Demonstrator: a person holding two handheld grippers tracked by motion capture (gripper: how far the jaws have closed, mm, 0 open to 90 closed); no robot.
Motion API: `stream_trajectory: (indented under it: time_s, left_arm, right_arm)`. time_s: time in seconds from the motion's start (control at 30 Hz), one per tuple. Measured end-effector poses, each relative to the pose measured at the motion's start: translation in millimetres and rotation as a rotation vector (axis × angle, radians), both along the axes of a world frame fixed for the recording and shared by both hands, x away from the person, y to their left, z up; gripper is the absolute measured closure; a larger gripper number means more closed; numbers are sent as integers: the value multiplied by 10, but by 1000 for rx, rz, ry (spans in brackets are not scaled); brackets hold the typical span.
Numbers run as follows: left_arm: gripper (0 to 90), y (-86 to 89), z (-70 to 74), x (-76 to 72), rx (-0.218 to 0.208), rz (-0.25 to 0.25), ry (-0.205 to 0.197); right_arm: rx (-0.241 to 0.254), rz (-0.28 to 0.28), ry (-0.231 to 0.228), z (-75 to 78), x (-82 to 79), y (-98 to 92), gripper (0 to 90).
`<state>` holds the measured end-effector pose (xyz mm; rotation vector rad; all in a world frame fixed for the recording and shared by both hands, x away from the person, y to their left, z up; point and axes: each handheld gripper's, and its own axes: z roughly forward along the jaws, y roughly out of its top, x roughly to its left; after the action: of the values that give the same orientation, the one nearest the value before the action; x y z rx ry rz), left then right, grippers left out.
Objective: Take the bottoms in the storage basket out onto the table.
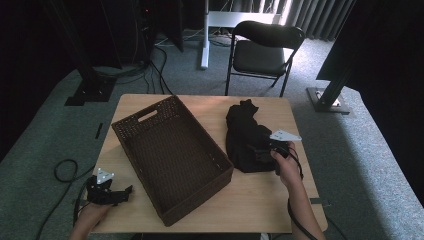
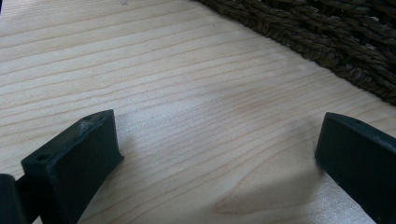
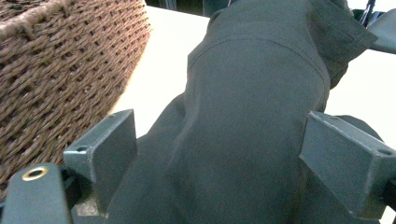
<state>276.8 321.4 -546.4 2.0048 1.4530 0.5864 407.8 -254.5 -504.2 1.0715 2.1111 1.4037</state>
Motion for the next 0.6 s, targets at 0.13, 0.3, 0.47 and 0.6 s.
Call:
stream_trajectory:
  time_s: [0.13,0.3,0.47,0.6]
  left_arm:
    - [0,0,0,0,0,0,0]
    - [0,0,0,0,0,0,0]
    - [0,0,0,0,0,0,0]
    - [0,0,0,0,0,0,0]
  right_arm:
    - [-1,1,-8,0,-93,-51,111]
    - [-6,4,-21,10,-183,-110,110]
    - [11,5,-18,0,-283,-186,110]
    - [17,9,-12,-31,-364,-234,110]
